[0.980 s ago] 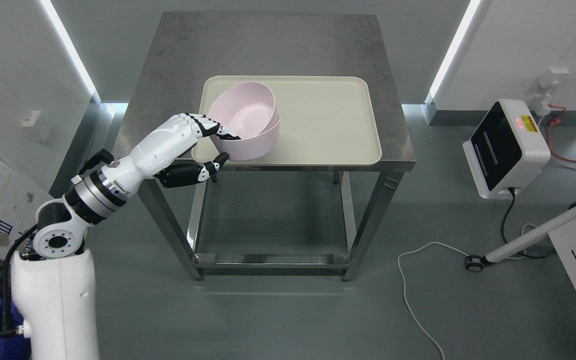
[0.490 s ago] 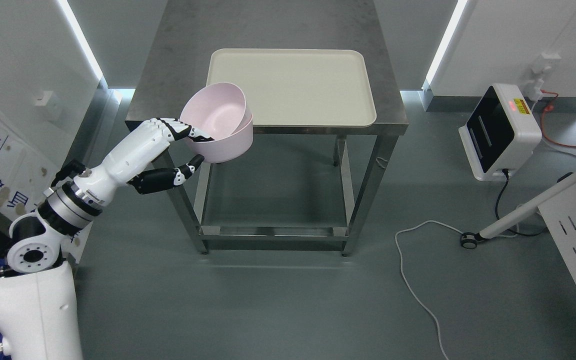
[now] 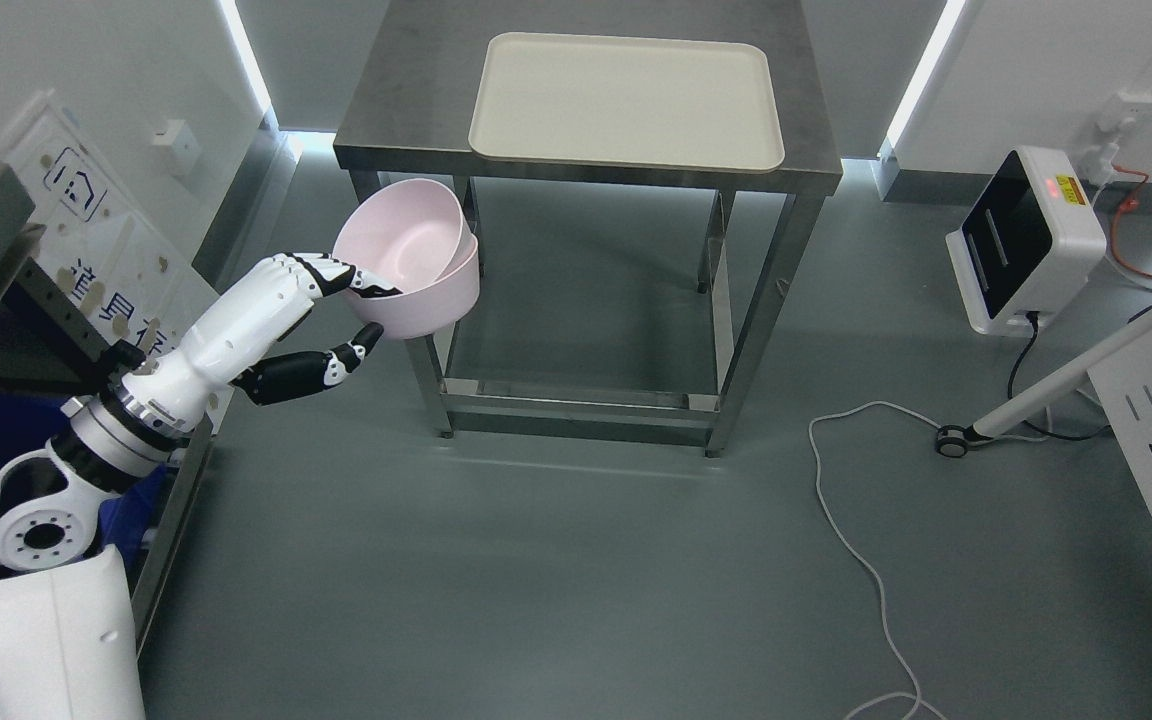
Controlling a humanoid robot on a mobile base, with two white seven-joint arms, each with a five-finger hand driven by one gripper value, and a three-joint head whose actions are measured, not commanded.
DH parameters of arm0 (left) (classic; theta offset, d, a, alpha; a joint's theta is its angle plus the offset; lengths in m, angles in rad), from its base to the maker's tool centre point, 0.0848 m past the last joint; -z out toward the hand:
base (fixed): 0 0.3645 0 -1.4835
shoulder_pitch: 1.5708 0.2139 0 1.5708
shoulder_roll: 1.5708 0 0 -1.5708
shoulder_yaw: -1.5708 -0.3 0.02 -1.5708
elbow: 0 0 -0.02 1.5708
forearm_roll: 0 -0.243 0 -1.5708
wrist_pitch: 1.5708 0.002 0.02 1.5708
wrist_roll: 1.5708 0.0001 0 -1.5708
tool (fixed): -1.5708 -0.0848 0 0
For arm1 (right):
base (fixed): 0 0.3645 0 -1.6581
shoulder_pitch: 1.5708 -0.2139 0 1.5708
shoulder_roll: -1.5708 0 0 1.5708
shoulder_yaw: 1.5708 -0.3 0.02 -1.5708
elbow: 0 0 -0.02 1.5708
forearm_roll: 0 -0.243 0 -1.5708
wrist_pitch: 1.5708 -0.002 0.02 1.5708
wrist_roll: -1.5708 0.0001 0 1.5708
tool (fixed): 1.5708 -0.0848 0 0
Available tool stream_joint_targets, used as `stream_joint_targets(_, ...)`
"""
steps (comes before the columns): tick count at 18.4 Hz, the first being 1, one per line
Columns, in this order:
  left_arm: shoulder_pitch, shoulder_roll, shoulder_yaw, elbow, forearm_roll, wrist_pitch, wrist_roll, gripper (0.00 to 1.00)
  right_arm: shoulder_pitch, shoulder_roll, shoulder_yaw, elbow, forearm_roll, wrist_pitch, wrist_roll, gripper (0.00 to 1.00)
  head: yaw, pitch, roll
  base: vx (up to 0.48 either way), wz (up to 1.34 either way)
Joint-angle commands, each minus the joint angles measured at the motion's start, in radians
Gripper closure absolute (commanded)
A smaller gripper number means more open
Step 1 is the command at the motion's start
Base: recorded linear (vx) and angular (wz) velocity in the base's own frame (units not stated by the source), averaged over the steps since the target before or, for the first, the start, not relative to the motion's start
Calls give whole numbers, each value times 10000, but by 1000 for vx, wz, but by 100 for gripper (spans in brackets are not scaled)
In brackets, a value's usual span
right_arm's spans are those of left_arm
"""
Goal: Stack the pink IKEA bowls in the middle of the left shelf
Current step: 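Hold the bowls in the left hand while driving to the shelf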
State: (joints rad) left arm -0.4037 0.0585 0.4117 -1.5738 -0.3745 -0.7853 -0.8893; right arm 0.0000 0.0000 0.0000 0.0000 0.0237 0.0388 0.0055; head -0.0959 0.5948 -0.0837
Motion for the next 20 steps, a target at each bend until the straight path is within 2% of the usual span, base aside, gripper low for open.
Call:
stream_joint_targets(1, 278, 14, 209, -77, 2, -1, 12, 98, 291, -175, -107, -337, -237, -50, 6, 0, 0, 0, 0, -344, 104)
stream_joint_targets(20, 263, 59, 408, -77, 2, -1, 12, 98, 291, -175, -107, -337, -237, -35, 6, 0, 0, 0, 0, -271, -14)
